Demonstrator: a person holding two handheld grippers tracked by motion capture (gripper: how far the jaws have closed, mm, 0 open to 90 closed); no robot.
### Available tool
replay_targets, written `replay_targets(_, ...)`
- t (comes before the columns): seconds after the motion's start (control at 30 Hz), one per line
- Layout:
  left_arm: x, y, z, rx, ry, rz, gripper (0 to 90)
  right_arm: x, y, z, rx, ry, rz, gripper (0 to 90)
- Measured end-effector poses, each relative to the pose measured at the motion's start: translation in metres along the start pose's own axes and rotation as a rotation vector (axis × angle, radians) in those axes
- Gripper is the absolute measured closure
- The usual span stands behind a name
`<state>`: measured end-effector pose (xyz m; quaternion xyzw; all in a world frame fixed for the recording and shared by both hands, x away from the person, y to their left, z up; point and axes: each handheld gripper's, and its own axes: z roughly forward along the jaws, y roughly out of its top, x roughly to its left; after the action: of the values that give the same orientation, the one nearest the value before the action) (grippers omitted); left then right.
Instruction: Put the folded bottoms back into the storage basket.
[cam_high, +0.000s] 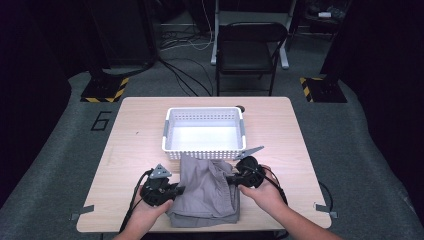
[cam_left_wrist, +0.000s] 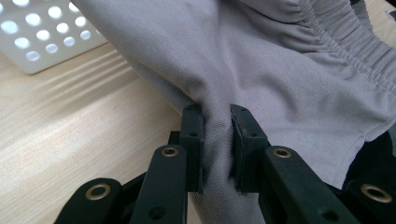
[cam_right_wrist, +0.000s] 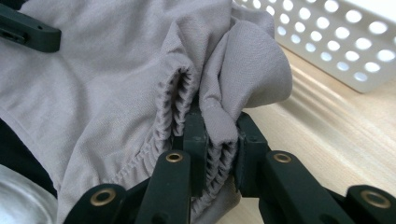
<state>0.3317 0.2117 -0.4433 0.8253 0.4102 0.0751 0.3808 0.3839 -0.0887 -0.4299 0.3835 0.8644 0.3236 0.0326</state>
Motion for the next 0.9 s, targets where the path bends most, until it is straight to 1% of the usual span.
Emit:
replay_targets(0.03,-0.001,0.001,-0.001,-0.009,0.008,0.000,76.9,0.000,0.001,-0.002,-0.005,0.006,-0.004,77.8)
replay_targets(0.07,0.000,0.002,-0.002,-0.003,0.000,0.004,76.9,0.000,0.001,-0.004,-0.005,0.005,-0.001,77.8)
replay_targets(0.1,-0.002,0.003,-0.003,-0.014,-0.003,-0.020,76.9,-0.001,0.002,-0.006,-0.003,0.011,-0.012,77.8)
replay_targets(0.13,-0.002,0.003,-0.004,-0.019,-0.001,-0.021,76.9,0.000,0.002,-0.008,-0.006,0.012,-0.007,77.8)
replay_targets(0.17,-0.003,0.004,-0.005,-0.009,-0.011,-0.024,76.9,0.000,0.003,-0.010,-0.001,0.020,-0.008,77.8)
replay_targets(0.2,-0.002,0.006,-0.007,-0.004,-0.015,-0.011,76.9,0.001,0.005,-0.012,-0.001,0.022,0.001,77.8)
replay_targets(0.23,-0.003,0.007,-0.008,-0.009,-0.010,-0.008,76.9,0.002,0.006,-0.014,0.000,0.028,0.005,77.8)
replay_targets(0.27,-0.004,0.008,-0.010,-0.008,-0.013,-0.009,76.9,0.003,0.007,-0.017,0.005,0.030,0.006,77.9)
replay_targets(0.3,-0.006,0.009,-0.011,-0.010,-0.015,-0.016,76.9,0.004,0.008,-0.019,0.002,0.028,-0.003,77.8)
replay_targets(0.37,-0.007,0.014,-0.016,-0.014,-0.012,0.001,76.9,0.005,0.011,-0.023,0.007,0.028,-0.002,77.9)
replay_targets(0.4,-0.010,0.016,-0.018,-0.022,-0.009,-0.009,76.9,0.005,0.013,-0.026,0.008,0.034,-0.005,77.8)
replay_targets(0.43,-0.010,0.018,-0.022,-0.017,-0.016,-0.001,76.9,0.006,0.014,-0.029,0.008,0.034,-0.002,77.8)
replay_targets(0.5,-0.010,0.024,-0.027,-0.026,-0.007,0.014,76.9,0.008,0.017,-0.034,0.012,0.039,0.015,77.9)
replay_targets(0.53,-0.010,0.026,-0.030,-0.026,-0.008,0.020,76.9,0.008,0.019,-0.036,-0.002,0.036,0.002,77.9)
replay_targets(0.6,-0.011,0.030,-0.034,-0.028,-0.006,0.021,76.9,0.009,0.023,-0.042,0.003,0.037,0.020,77.9)
replay_targets(0.63,-0.011,0.032,-0.035,-0.027,-0.008,0.024,76.9,0.009,0.024,-0.044,0.002,0.037,0.022,77.8)
replay_targets(0.67,-0.011,0.035,-0.037,-0.028,-0.006,0.033,76.9,0.008,0.026,-0.046,-0.008,0.036,0.011,77.9)
replay_targets(0.7,-0.012,0.036,-0.038,-0.037,0.001,0.029,76.9,0.008,0.029,-0.048,-0.008,0.036,0.010,77.9)
replay_targets(0.73,-0.011,0.038,-0.040,-0.036,0.002,0.035,76.9,0.008,0.031,-0.050,-0.009,0.035,0.018,77.9)
replay_targets(0.77,-0.012,0.040,-0.041,-0.040,0.003,0.037,76.9,0.008,0.033,-0.052,-0.013,0.035,0.009,77.9)
replay_targets(0.8,-0.011,0.042,-0.043,-0.044,0.006,0.043,76.9,0.008,0.035,-0.054,-0.011,0.038,0.028,77.9)
replay_targets(0.83,-0.011,0.044,-0.044,-0.045,0.007,0.043,76.9,0.007,0.037,-0.056,-0.017,0.035,0.010,77.9)
replay_targets(0.87,-0.010,0.046,-0.045,-0.042,0.002,0.045,76.9,0.007,0.039,-0.058,-0.019,0.033,0.009,77.9)
replay_targets(0.9,-0.010,0.047,-0.046,-0.046,0.006,0.041,76.9,0.008,0.042,-0.059,-0.024,0.030,0.013,77.9)
